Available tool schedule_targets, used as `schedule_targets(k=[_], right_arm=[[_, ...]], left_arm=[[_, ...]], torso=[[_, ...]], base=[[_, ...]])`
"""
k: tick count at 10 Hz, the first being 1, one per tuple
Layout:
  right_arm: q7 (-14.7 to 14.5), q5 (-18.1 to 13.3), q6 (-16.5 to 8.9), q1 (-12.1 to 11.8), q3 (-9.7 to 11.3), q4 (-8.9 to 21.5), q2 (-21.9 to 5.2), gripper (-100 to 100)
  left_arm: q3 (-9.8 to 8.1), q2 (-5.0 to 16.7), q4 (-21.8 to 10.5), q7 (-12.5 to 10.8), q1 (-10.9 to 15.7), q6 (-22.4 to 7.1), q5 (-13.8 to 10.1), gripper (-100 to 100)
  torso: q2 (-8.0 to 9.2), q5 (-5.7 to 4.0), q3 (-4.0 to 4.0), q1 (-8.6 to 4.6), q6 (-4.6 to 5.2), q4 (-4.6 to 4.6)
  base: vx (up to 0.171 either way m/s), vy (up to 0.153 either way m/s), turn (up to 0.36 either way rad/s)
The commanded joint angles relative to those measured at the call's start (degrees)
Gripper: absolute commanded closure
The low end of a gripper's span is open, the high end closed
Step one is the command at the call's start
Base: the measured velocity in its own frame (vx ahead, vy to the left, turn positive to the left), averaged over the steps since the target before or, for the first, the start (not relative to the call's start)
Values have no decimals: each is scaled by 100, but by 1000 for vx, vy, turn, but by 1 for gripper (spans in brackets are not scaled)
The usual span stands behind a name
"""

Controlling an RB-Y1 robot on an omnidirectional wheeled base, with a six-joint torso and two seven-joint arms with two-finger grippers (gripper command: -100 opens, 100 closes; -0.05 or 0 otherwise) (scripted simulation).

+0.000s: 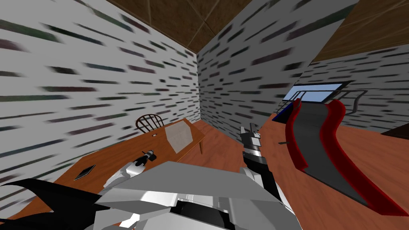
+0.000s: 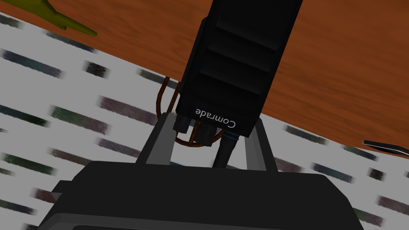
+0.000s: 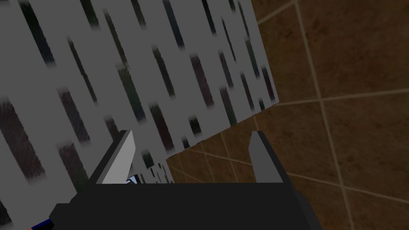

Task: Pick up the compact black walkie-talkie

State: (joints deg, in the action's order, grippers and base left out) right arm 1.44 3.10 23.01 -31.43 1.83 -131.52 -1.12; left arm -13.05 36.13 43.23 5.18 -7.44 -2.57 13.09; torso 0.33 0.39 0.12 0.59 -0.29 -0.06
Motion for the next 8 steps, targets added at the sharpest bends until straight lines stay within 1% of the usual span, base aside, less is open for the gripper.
schedule_targets(k=[1, 2, 3, 4, 5, 6, 7, 8], right_arm=[[0, 0, 0, 0, 0, 0, 0, 0], [0, 0, 0, 1, 0, 0, 0, 0], [0, 0, 0, 1, 1, 0, 0, 0], [0, 0, 0, 0, 0, 0, 0, 0], [0, 0, 0, 0, 1, 0, 0, 0], [0, 0, 0, 1, 1, 0, 0, 0], [0, 0, 0, 0, 1, 0, 0, 0], [0, 0, 0, 0, 0, 0, 0, 0]], left_arm=[[19, -130, 286, 93, -54, -260, 28, 100], [19, -130, 401, 93, -54, -260, 28, 100], [153, -229, 563, 208, 55, -489, 28, 100], [153, -229, 407, 208, 55, -447, 28, 100], [153, -229, 551, 208, 55, -527, 28, 100], [153, -229, 689, 208, 55, -527, 28, 100], [288, -329, 977, 322, 164, -795, 28, 100], [288, -329, 977, 322, 164, -795, 28, 100]], torso=[[0, 0, 0, 0, 0, 0], [-3, 4, -3, -3, 1, -3], [-10, 5, -6, -10, 9, -3], [-10, 15, -10, 2, -2, -10], [-7, 25, -11, 8, -7, -16], [-9, 25, -12, 6, -5, -16], [-11, 22, -11, 2, -1, -13], [-11, 26, -11, 9, -3, -13]], base=[[-23, 33, 82], [-6, 14, -13], [-18, 33, 190], [-12, 28, 97], [-7, 10, 13], [-6, 0, 3], [-19, 30, 228], [-16, 25, 109]])
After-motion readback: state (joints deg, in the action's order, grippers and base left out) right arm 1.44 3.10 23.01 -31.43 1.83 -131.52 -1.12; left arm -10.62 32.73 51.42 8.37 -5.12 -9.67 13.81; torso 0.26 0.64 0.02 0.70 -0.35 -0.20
